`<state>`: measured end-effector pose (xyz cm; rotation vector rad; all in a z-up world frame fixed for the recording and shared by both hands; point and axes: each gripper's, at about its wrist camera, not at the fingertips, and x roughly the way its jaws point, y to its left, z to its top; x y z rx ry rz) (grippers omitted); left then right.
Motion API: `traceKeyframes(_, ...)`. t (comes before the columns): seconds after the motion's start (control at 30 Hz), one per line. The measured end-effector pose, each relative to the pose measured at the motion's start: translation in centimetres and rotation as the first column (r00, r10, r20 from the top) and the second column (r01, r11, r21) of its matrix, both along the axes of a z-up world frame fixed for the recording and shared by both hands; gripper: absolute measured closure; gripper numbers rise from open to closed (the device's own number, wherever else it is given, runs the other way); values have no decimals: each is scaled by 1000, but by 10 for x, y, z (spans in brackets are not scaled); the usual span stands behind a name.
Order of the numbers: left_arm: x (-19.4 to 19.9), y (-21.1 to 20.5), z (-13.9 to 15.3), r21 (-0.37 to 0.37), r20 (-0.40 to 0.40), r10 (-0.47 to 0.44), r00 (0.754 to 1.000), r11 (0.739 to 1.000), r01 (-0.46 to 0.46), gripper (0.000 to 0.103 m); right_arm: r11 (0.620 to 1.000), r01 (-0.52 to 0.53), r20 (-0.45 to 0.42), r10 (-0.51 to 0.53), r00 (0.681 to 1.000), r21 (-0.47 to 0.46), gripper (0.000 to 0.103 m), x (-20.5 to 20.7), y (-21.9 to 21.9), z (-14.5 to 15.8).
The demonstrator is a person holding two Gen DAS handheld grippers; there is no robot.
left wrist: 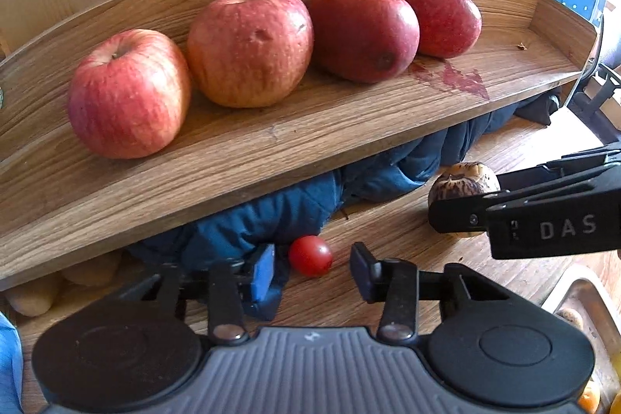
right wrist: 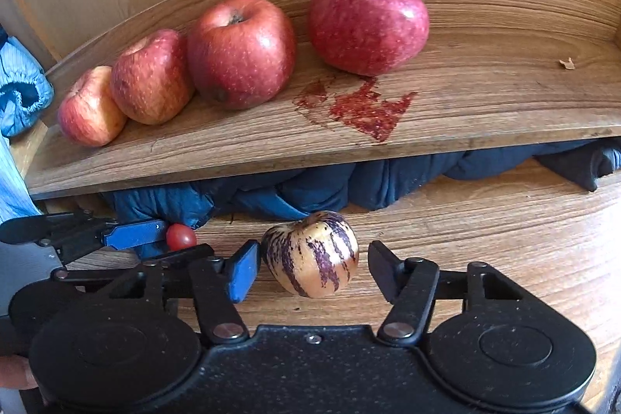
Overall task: Organize fruits
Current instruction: 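Grasp the red cherry tomato with the left tool while the right tool grasps the striped pepino, then carry the tomato in the left tool and pepino in the right tool over the tray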
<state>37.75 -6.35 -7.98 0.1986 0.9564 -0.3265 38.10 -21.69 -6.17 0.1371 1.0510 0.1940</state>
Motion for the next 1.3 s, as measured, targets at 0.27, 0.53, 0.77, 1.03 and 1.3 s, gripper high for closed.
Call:
traceKeyframes(0.27,2,4,3,10,2,10,1000,1000,-10,76,999,-20,16,20,1000,-31,46,0,8,0)
traceKeyframes(0.53,-6,6,7,9,-2,5,1000,1000,-5,78,1000,-10,14,10,1000,-15,46,-8,2,1)
traceKeyframes(0.77,-11,4,11,9,-2,-2,1000,1000,2,78,1000,8,18,-8,1000,-2,46,-19,-3,3)
traceKeyframes(1.03,-24,5,20,5,5,14,1000,1000,-14,79,999,31,11,-32,999,40,46,-39,-11,5)
traceKeyframes(1.3,-48,11,32,-13,12,39,999,999,-39,79,998,11,39,-14,999,69,47,-60,-10,15)
